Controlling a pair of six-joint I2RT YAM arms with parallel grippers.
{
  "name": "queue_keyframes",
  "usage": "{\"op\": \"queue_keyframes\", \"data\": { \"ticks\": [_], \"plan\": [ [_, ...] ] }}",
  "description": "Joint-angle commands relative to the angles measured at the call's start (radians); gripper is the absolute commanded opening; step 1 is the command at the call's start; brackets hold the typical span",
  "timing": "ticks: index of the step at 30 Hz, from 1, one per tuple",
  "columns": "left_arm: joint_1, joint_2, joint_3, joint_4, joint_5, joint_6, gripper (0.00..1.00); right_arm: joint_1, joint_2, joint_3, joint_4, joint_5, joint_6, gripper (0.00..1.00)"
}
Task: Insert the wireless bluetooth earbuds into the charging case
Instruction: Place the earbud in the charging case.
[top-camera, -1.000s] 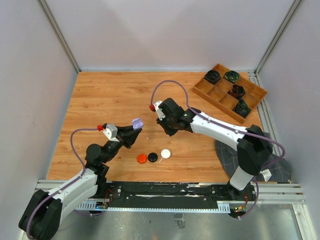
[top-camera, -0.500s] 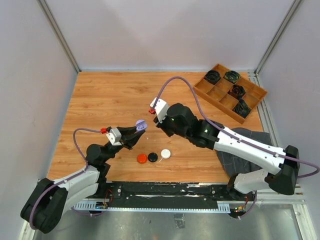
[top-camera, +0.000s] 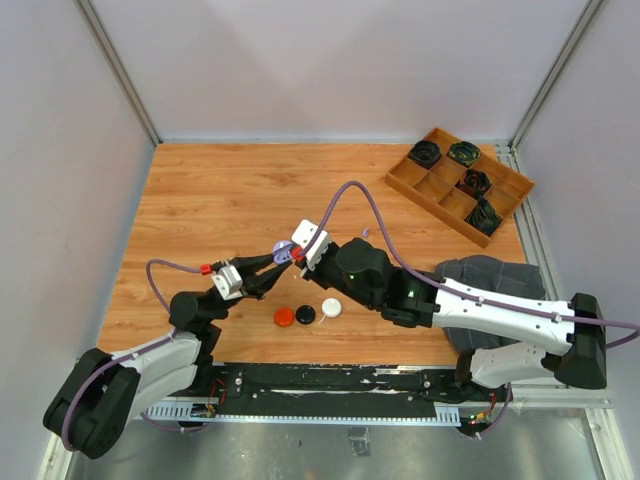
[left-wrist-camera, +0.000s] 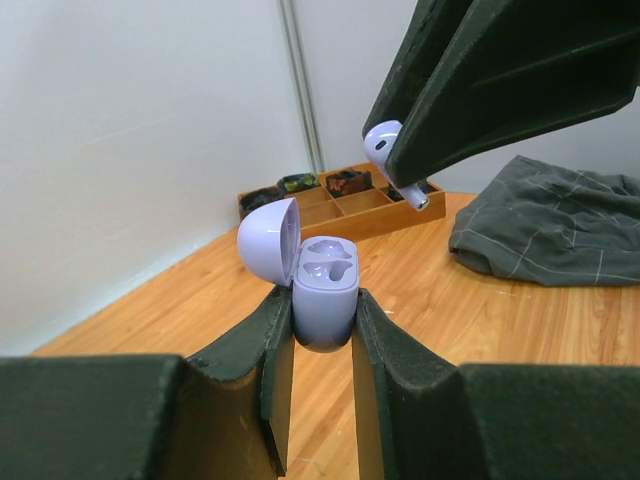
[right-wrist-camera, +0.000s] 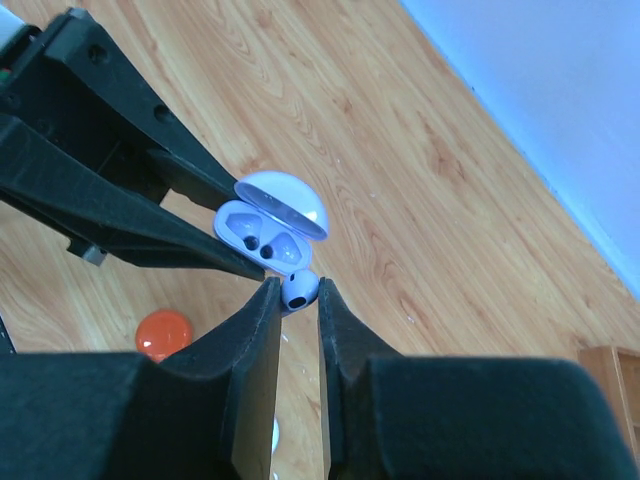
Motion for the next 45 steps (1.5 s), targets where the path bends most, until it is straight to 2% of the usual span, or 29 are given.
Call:
{"op": "queue_keyframes", "data": {
  "ticks": [1,12,45],
  "plan": [
    [0.005,-0.019,-0.017,0.059,0.012,0.042,0.00,0.039,0.018,-0.019,0.155,0.058,-0.047,0.10],
    [0.006,-0.047,-0.019,0.040,0.012,0.039,0.00,0.059,0.077,-0.020,0.251,0.056,-0.098,0.10],
    [0.006,-0.075,-0.007,0.008,0.002,0.000,0.00,0.074,0.111,-0.050,0.293,0.032,-0.173,0.09]
  ]
}}
